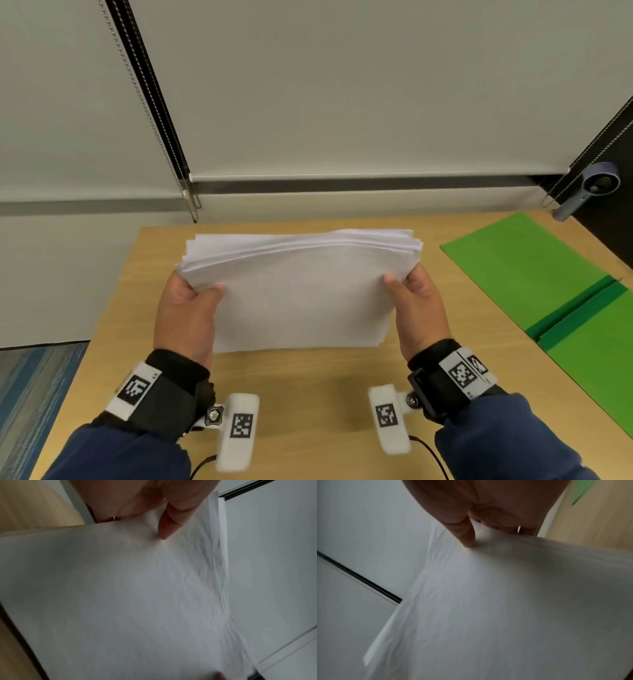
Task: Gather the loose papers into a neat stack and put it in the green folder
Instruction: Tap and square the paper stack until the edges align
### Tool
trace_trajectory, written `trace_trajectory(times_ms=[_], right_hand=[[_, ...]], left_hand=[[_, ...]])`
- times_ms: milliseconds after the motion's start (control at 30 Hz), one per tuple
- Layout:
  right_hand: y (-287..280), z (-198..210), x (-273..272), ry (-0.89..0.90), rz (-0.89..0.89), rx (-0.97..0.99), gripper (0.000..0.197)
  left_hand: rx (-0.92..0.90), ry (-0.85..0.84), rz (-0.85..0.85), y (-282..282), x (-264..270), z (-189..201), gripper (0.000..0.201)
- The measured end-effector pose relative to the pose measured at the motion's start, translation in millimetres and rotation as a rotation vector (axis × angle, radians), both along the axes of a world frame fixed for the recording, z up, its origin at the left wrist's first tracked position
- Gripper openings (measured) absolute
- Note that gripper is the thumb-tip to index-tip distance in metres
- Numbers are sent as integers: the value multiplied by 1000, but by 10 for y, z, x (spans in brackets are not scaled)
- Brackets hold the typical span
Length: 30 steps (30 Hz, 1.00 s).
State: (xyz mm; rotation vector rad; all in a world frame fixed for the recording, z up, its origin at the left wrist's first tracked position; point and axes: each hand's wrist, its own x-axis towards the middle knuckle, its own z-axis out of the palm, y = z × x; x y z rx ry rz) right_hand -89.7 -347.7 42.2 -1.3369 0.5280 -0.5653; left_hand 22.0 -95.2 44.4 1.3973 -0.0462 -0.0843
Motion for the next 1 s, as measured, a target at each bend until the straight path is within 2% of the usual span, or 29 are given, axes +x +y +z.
trace_trajectory(times_ms=[100,233,400,500,567,700,867,933,1000], right_hand=[[-14,-1,-24,-21,-5,-17,33],[13,-23,-43,17,43,-71,44],[-13,175,-117,-155,64,-140,41],[-95,190,-136,-170,79,-67,40],[-172,145,-165,-130,116,-2,38],[-169,-35,-294,116,279,55,35],[-208,103,-305,-23,333,117,37],[-187,58,-294,-5,317,105,33],[-135,19,-283,11,283,68,35]], left_hand=[[-16,-8,10,19,21,-38,50],[19,-13,-12,-1,-11,-17,55],[-21,-117,-5,36,-8,150,50],[-75,-119,3,81,35,182,46],[-70,-93,-6,119,56,142,45],[-10,10,-51,205,15,31,38],[-26,-21,-38,319,185,126,32],[-21,66,-135,323,223,87,22],[18,189,-250,332,167,-8,29]])
